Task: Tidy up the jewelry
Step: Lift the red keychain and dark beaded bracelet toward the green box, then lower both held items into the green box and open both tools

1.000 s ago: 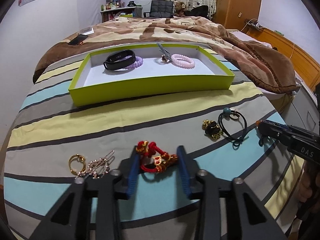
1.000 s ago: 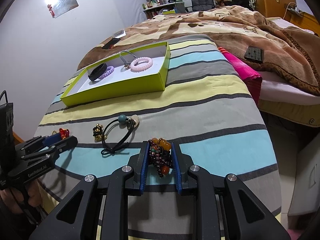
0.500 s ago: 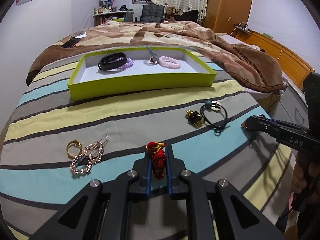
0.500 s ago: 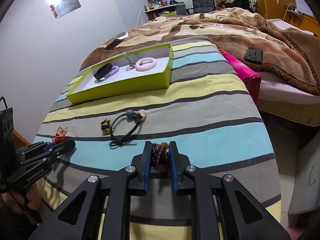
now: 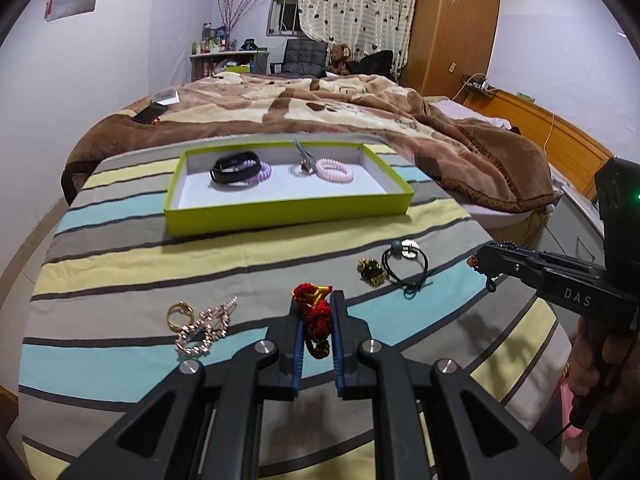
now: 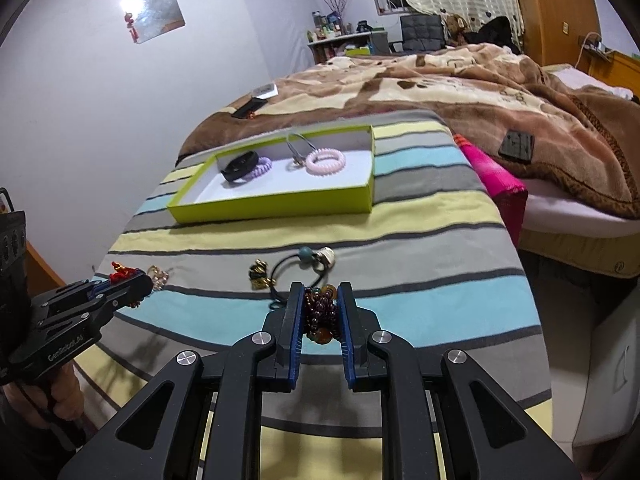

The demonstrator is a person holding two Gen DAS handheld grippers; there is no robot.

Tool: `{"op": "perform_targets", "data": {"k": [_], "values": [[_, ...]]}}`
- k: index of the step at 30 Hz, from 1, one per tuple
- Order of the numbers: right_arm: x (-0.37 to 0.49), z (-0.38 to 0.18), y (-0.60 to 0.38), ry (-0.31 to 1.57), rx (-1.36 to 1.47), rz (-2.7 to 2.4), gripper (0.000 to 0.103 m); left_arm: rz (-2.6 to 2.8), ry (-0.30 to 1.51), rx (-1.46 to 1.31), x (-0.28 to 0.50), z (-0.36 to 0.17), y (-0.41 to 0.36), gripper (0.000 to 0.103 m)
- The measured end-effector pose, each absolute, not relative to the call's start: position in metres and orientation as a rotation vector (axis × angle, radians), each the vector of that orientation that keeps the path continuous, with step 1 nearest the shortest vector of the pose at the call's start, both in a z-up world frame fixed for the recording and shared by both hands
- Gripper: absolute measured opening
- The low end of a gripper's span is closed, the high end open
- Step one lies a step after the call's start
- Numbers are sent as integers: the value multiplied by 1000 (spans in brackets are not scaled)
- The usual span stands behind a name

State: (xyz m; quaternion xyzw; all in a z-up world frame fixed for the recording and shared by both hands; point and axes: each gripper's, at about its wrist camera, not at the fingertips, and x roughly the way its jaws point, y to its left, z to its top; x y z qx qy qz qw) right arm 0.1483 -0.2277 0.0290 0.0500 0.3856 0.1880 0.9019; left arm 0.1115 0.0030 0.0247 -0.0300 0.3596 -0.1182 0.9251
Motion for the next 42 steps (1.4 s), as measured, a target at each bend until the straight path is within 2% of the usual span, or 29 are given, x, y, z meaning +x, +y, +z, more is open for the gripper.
{"op": "perform_targets", "data": {"k": [15,27,42], "values": [[173,53,-201,741,49,440,17,-223,691,-26,142,47,8,12],[221,60,-187,717,27,450,17,-227,686,6,201,52,6,12],[314,33,-179,799,24,411,17,-214,748,10,287,30,-3,12]]}}
